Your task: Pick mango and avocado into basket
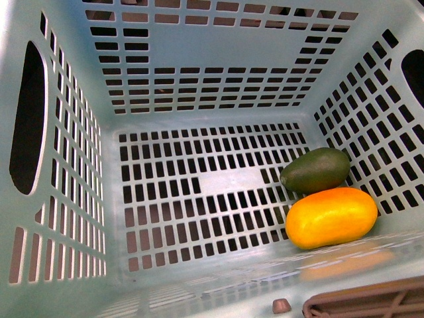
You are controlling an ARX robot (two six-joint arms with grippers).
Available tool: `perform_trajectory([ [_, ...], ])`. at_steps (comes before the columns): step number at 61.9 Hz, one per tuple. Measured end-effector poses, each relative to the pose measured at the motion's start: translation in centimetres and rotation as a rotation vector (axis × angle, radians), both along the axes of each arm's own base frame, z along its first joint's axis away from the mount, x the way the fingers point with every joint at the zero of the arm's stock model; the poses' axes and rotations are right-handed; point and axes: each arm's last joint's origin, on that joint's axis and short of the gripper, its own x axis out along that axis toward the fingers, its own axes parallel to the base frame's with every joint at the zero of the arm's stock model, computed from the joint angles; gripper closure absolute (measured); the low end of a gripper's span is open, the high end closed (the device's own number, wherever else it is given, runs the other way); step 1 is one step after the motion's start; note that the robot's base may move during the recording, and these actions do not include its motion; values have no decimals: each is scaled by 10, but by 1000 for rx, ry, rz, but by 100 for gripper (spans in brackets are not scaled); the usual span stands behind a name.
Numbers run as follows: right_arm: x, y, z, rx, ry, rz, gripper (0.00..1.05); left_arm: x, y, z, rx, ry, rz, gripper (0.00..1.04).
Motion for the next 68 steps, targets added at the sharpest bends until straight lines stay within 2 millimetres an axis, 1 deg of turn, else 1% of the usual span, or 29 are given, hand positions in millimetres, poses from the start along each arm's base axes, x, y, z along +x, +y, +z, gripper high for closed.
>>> perform_trajectory([
  [5, -7, 0, -4, 0, 33, 0, 103, 0, 0, 0, 0, 0, 0, 89],
  [8, -10, 0, -4, 0, 17, -1, 103, 0, 0, 0, 0, 0, 0, 89],
  [24, -11, 0, -3, 0, 6, -2, 103, 0, 0, 0, 0, 0, 0, 89],
  [30, -11, 0, -3, -2, 5, -1, 88, 0, 0, 0, 0, 0, 0, 89],
  [32, -11, 0, -3, -2, 5, -1, 81, 0, 0, 0, 0, 0, 0, 89],
  [38, -11, 0, -3, -2, 5, -2, 66, 0, 0, 0, 0, 0, 1, 89],
  [42, -11, 0, -3, -2, 5, -2, 52, 0, 0, 0, 0, 0, 0, 89],
  [45, -11, 0, -3, -2, 5, -2, 45, 0, 0, 0, 0, 0, 1, 89],
  [47, -11, 0, -3, -2, 5, -1, 38, 0, 0, 0, 0, 0, 1, 89],
  [50, -11, 0, -3, -2, 5, -1, 31, 0, 0, 0, 0, 0, 0, 89],
  [57, -11, 0, -3, -2, 5, -2, 11, 0, 0, 0, 0, 0, 0, 89],
  [59, -11, 0, -3, -2, 5, -2, 7, 0, 0, 0, 0, 0, 0, 89],
  [63, -11, 0, -3, -2, 5, -2, 9, 0, 0, 0, 0, 0, 0, 89],
  [68, -11, 0, -3, -2, 5, -1, 9, 0, 0, 0, 0, 0, 0, 89],
])
